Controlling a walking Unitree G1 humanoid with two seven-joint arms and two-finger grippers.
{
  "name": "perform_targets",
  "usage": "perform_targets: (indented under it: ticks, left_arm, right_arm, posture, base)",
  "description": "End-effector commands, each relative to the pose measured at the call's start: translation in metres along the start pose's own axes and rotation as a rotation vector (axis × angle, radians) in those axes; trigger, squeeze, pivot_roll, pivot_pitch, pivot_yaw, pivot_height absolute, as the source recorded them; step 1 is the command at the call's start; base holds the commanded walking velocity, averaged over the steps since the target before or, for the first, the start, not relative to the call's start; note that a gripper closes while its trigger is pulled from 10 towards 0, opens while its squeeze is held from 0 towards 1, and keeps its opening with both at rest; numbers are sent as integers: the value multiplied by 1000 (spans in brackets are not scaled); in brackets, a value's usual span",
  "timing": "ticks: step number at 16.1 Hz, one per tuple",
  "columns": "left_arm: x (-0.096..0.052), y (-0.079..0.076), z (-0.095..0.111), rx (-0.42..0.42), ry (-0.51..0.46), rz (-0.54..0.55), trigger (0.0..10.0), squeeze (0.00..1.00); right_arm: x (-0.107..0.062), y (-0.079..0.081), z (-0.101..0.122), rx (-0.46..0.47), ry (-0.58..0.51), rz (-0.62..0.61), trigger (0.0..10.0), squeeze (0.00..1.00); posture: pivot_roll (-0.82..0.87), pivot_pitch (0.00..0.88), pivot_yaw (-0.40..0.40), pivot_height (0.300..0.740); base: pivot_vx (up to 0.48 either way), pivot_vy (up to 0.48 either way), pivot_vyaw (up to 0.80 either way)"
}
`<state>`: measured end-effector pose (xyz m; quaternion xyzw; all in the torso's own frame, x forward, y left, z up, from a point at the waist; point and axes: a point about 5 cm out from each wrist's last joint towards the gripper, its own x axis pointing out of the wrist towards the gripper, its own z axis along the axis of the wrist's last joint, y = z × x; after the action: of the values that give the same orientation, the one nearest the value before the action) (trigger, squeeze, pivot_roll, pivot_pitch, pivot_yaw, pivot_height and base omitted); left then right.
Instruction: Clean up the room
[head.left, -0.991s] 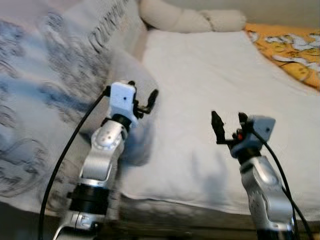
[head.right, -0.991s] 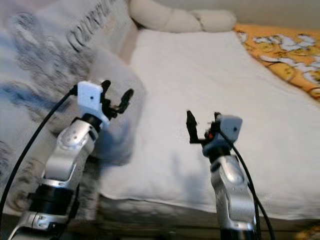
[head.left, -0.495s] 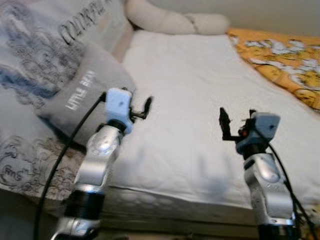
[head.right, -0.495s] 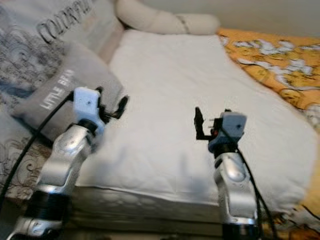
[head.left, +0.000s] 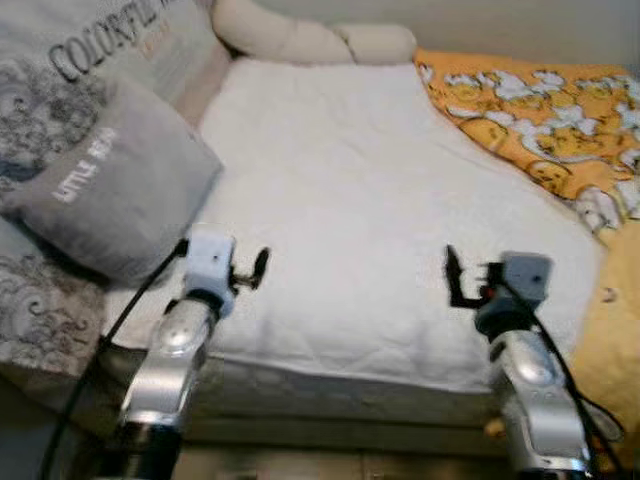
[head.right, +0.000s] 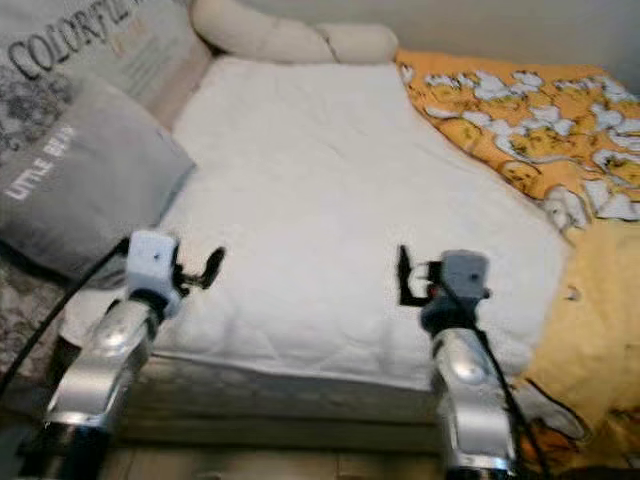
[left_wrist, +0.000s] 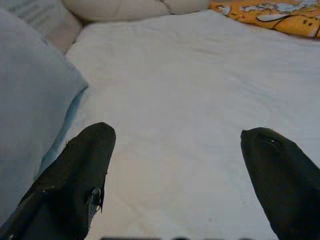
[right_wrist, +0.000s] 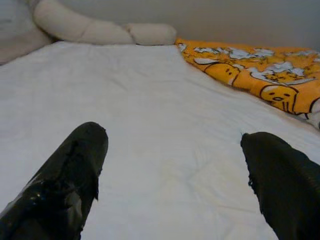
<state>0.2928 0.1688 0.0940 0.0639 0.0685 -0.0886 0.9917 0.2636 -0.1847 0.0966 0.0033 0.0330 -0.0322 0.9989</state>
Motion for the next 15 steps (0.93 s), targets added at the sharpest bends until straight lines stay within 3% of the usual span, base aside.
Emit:
perform_targets:
  ticks: [1,9,15]
  left_arm:
    - [2,-5,5,7,-25,-5,10000,1000]
    - [0,-6,3,11,-22,13,10000,1000]
    - [-1,-6,3,19,-23,4,10000,1000]
  right_arm:
    - [-1,-7,0,-2,22,-19,10000,1000]
    - [-1,-5,-9,-16,67,1,10000,1000]
    - [1,-3,-9,-21,67,10,10000,1000]
  posture:
    - [-62,0,-2,740]
    - [-39,0,-16,740]
    - [-40,0,-12,740]
  base:
    - [0,-405,0]
    - [0,-405,0]
    - [0,-402,764]
